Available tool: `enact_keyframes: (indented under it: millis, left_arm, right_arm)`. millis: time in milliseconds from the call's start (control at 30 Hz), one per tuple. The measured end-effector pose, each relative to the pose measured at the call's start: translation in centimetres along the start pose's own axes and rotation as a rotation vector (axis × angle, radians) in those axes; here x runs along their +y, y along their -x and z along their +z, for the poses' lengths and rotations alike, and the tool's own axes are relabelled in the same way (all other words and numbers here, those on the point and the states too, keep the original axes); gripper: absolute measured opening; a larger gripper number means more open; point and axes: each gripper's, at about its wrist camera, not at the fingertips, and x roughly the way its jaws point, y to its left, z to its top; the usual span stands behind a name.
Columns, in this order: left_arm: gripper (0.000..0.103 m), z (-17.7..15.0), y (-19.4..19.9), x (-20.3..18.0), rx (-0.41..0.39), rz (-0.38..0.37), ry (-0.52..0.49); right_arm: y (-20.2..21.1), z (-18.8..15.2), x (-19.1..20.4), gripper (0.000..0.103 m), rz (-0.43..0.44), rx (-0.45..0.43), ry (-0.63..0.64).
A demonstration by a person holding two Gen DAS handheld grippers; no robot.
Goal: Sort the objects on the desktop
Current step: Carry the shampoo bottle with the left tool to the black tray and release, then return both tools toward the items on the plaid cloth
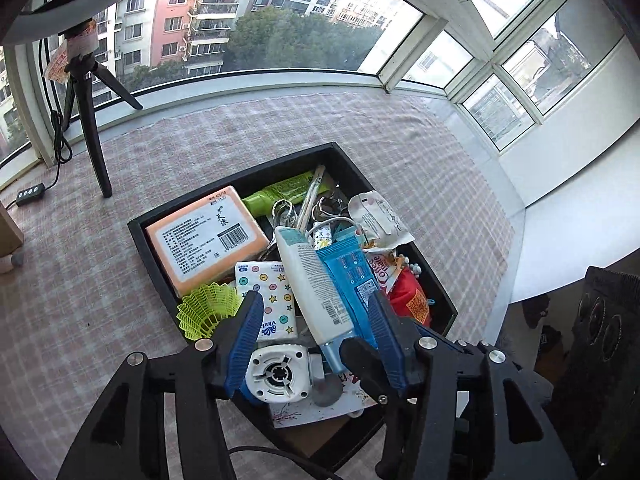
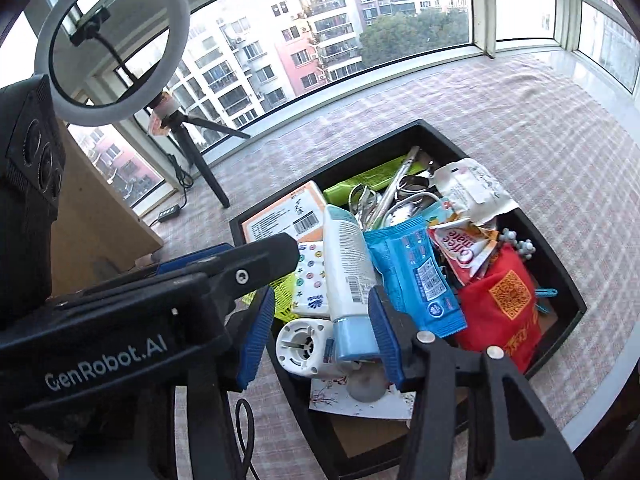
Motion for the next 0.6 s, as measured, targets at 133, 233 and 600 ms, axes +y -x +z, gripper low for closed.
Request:
enact_keyframes:
  millis: [133, 233, 600]
  left_arm:
    - [0.052, -0.6, 0.8, 0.8, -0.011, 0.012, -0.01]
    - [0.051, -1.3, 1.2, 1.8, -0.008, 0.036, -0.015]
    - [0.05, -6.3, 6.3, 10.6, -0.048, 0.143, 0.071]
  right_arm:
    - [0.1, 0.2, -1.3, 0.051, -0.008, -0.009, -0.013]
    - [-0.3, 0.0, -1.2, 0.051, -0.009, -0.004, -0.011]
    - [-2.6, -2.3, 5.8, 0.051, 0.053, 0.045, 0.157]
